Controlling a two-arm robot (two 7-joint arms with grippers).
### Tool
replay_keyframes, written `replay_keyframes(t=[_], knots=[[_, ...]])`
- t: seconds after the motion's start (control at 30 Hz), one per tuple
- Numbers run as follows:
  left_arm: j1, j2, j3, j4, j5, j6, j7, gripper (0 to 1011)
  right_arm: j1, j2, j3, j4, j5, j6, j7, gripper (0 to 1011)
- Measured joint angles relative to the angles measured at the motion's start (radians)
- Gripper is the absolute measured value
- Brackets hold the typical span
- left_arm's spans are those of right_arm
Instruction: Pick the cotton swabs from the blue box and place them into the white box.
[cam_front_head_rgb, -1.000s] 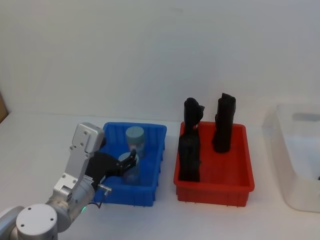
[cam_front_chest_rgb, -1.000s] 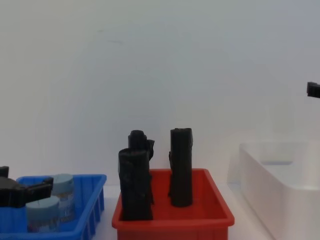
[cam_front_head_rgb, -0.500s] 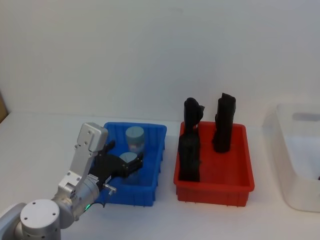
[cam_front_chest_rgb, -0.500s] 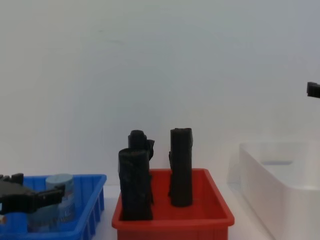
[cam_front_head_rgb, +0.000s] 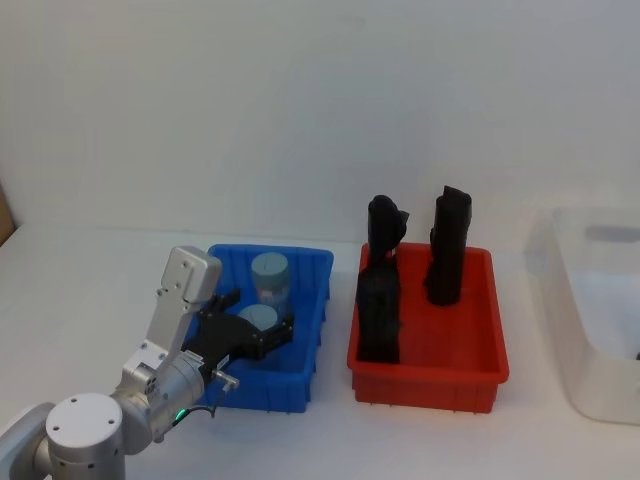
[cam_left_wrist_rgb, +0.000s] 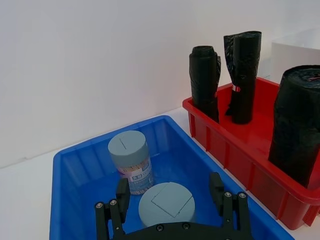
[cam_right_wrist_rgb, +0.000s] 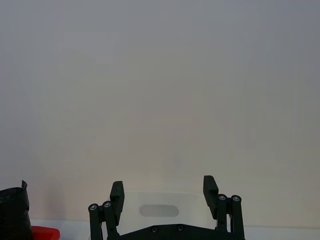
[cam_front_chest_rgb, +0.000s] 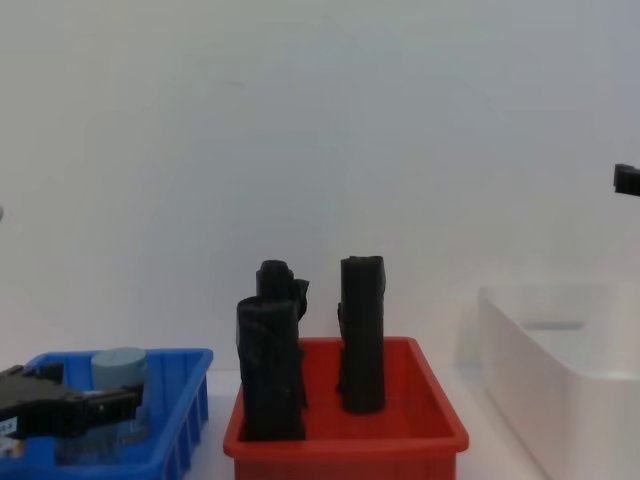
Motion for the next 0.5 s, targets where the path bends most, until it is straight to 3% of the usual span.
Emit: replay_keyframes(t=[0.5], knots=[[0.001, -0.003, -0.005, -0.005, -0.002, 0.045, 0.009, 1003, 0.0, 0.0, 0.0, 0.0, 0.0, 0.0, 0.0, 1001]])
